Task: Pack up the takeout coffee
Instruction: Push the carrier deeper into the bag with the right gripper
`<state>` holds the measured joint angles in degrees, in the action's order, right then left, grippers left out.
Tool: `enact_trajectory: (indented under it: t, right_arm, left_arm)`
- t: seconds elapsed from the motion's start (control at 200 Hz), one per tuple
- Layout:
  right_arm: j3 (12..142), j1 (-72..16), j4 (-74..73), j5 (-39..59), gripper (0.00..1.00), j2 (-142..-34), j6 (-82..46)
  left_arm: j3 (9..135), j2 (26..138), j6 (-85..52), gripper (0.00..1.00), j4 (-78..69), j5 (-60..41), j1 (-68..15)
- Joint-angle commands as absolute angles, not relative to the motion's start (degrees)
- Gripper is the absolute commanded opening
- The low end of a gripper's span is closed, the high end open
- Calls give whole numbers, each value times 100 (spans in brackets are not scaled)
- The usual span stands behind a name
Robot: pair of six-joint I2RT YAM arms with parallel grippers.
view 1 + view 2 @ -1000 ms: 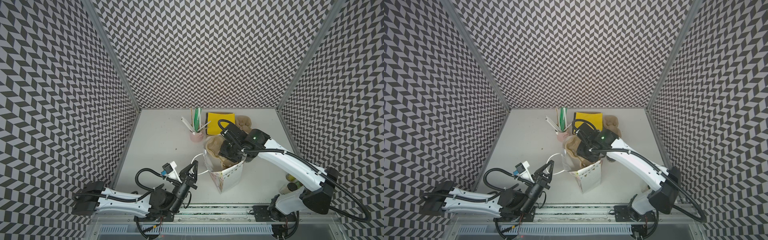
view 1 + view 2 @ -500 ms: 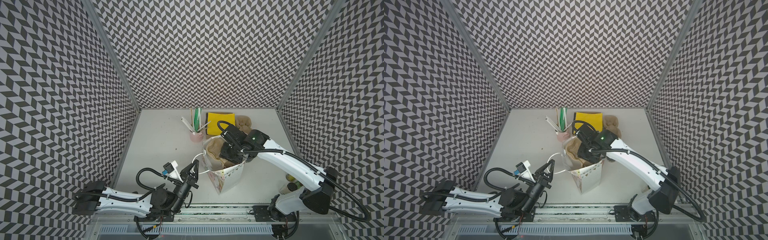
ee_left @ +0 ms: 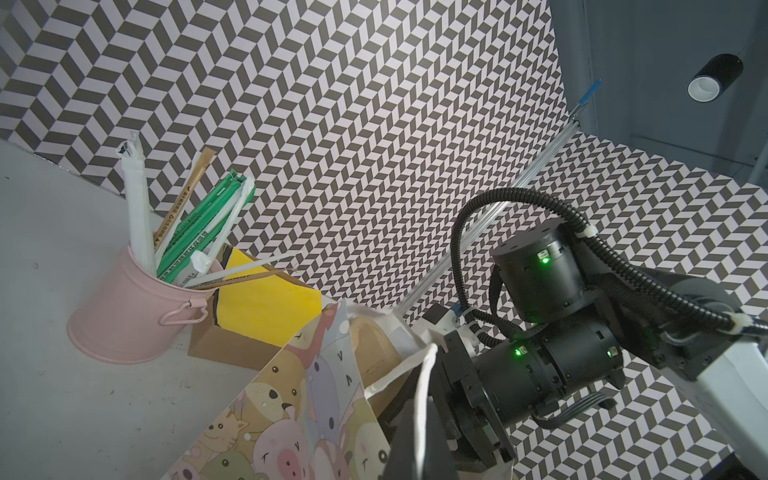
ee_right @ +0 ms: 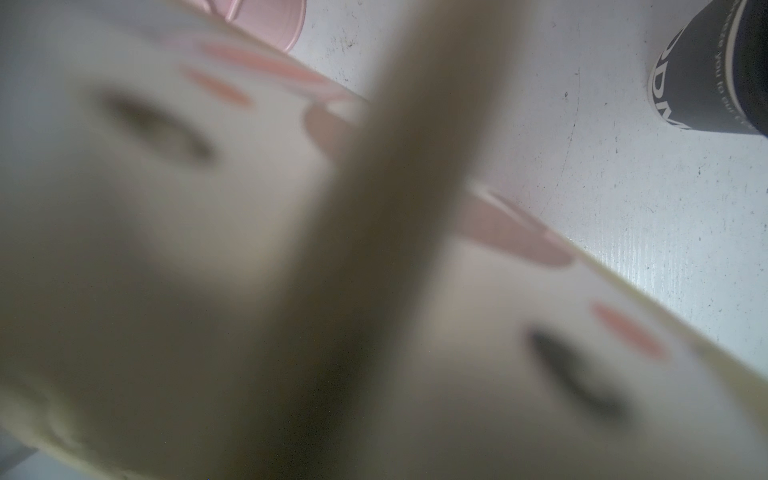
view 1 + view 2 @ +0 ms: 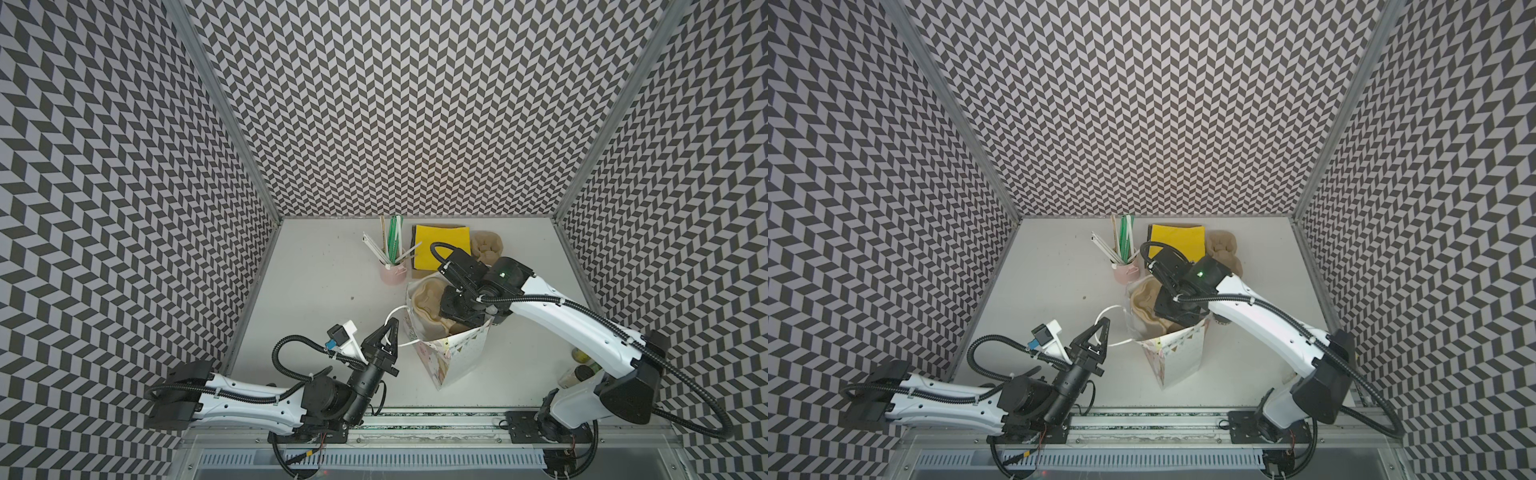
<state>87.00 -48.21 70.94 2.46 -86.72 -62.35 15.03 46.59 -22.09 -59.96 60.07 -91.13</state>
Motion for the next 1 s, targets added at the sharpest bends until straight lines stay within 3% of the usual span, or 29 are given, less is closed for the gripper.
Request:
enact_trajectory:
  t: [0.0, 0.431, 0.996]
  right_arm:
    - [8831, -4787, 7567, 168, 43, -8667, -6270]
    - [8690, -4806, 7576, 243, 45, -8719, -6355]
    - [8834, -4790, 7579, 23, 57, -8561, -6295]
  left_arm:
    - [1624, 4649, -2171, 0, -6108, 6211, -9149]
    - [1714, 4641, -2018, 0, -6104, 6204, -9147]
    - [1783, 4702, -2021, 0, -6033, 6183, -9149]
